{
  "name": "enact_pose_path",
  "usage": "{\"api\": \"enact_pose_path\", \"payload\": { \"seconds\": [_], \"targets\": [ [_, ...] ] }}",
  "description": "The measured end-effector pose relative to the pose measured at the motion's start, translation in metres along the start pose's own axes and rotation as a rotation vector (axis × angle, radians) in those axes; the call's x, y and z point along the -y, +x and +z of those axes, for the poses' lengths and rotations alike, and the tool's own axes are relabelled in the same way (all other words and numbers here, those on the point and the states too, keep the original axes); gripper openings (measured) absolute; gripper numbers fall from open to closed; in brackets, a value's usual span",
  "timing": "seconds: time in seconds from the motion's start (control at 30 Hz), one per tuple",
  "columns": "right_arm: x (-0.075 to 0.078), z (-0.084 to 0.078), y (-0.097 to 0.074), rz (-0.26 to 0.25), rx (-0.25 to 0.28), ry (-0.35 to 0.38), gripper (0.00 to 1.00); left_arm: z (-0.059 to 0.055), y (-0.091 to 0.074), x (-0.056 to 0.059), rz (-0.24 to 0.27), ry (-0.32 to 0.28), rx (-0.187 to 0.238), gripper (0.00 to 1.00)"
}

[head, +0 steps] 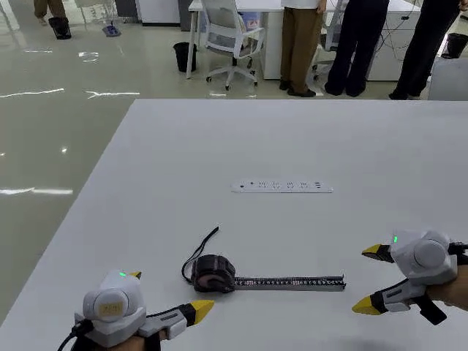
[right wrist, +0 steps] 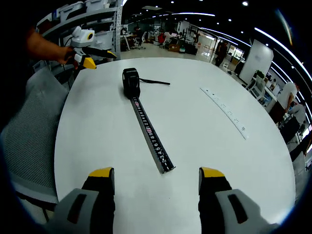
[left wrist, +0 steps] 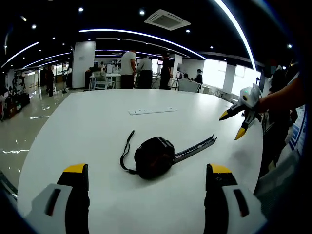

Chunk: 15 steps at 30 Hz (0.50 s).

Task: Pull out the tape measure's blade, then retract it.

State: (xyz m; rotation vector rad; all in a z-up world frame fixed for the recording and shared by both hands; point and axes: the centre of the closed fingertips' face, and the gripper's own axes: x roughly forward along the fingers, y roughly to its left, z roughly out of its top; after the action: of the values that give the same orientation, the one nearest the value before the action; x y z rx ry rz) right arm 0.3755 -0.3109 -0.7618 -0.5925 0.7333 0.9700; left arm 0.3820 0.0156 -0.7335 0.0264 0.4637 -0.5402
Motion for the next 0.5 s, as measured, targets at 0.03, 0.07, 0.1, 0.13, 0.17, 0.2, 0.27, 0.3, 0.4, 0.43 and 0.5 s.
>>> {"api": "enact_pose_path", "payload": {
  "seconds": [0.03, 0.07, 0.1, 0.13, 0.17, 0.2, 0.27, 0.3, 0.4, 0.43, 0.5],
  "targets": [
    [0.001, 0.001, 0.001, 0.005, -0.002, -0.001, 0.72, 0.001, 0.001, 0.002, -0.001, -0.003, -0.001, 0.99],
    [0.002, 0.0, 0.003, 0.012, -0.01, -0.006, 0.71, 0.001, 0.002, 0.003, -0.002, -0.008, -0.003, 0.99],
    [0.002, 0.0, 0.004, 0.02, -0.021, -0.017, 0.71, 0.0, 0.004, 0.004, -0.002, -0.014, -0.007, 0.99],
    [0.002, 0.001, 0.005, 0.025, -0.025, -0.028, 0.71, -0.001, 0.005, 0.005, 0.0, -0.017, -0.011, 0.99],
    [0.003, 0.001, 0.006, 0.033, -0.034, -0.038, 0.7, -0.002, 0.006, 0.006, 0.003, -0.021, -0.014, 0.99],
    [0.004, 0.001, 0.008, 0.038, -0.04, -0.042, 0.7, -0.002, 0.007, 0.007, 0.004, -0.022, -0.014, 0.99],
    [0.006, 0.003, 0.01, 0.05, -0.052, -0.058, 0.69, -0.002, 0.01, 0.009, 0.004, -0.019, -0.015, 0.99],
    [0.007, 0.003, 0.011, 0.054, -0.058, -0.063, 0.69, -0.002, 0.011, 0.009, 0.001, -0.017, -0.011, 0.98],
    [0.012, 0.002, 0.016, 0.079, -0.077, -0.074, 0.67, 0.0, 0.015, 0.011, 0.007, -0.015, -0.017, 0.98],
    [0.014, 0.001, 0.017, 0.081, -0.081, -0.08, 0.67, 0.0, 0.016, 0.011, 0.005, -0.022, -0.016, 0.98],
    [0.017, 0.001, 0.019, 0.091, -0.09, -0.09, 0.66, 0.001, 0.019, 0.01, 0.014, -0.038, -0.018, 0.97]
  ]
}}
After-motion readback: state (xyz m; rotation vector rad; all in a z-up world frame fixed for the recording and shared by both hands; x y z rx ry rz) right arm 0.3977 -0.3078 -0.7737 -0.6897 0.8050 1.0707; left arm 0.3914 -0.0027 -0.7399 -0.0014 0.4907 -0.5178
